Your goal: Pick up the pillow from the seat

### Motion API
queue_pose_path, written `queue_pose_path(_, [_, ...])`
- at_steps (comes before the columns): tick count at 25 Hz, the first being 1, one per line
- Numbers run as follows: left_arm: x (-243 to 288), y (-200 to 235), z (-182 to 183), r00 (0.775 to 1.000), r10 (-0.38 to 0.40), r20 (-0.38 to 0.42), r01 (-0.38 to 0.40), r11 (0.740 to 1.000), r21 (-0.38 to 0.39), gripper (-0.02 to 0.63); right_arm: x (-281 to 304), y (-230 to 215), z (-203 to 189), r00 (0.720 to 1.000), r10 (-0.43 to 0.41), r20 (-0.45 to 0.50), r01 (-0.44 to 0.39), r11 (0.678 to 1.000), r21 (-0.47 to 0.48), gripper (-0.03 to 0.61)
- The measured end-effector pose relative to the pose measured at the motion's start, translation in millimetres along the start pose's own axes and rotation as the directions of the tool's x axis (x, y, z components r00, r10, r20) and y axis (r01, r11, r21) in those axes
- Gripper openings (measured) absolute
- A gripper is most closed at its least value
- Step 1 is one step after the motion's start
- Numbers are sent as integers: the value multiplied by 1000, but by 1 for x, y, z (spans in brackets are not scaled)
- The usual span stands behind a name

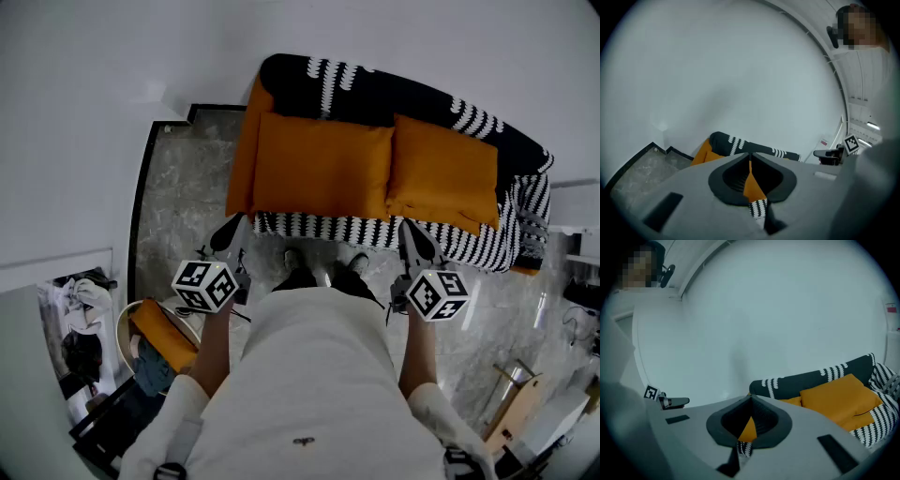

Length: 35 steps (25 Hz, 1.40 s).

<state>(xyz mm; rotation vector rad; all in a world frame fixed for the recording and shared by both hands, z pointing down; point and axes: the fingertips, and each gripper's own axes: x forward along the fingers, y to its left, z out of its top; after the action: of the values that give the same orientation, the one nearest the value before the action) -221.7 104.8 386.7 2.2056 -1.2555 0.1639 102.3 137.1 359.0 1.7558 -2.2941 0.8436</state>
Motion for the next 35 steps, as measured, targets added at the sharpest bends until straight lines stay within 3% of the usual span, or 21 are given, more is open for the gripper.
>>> queue_pose_path(13, [-7, 10, -5, 999, -37, -18, 36, 999, -4, 26, 3, 20, -13, 1000, -2, -14, 2, 1000, 13, 8])
queue_pose_path(22, [7, 16, -34, 984, -121, -133, 123, 992, 4, 26, 7, 36, -44, 996, -3, -90, 5, 1000, 29, 9])
queue_pose_path(30, [35, 4, -55, 967, -149, -208, 147, 989, -25, 28, 20, 17, -59, 986, 1, -168, 5, 999, 33, 9])
queue_pose_path(35, [52, 2, -38, 975, -110, -192, 108, 994, -19, 29, 43, -2, -47, 984, 26, -178, -19, 999, 38, 11])
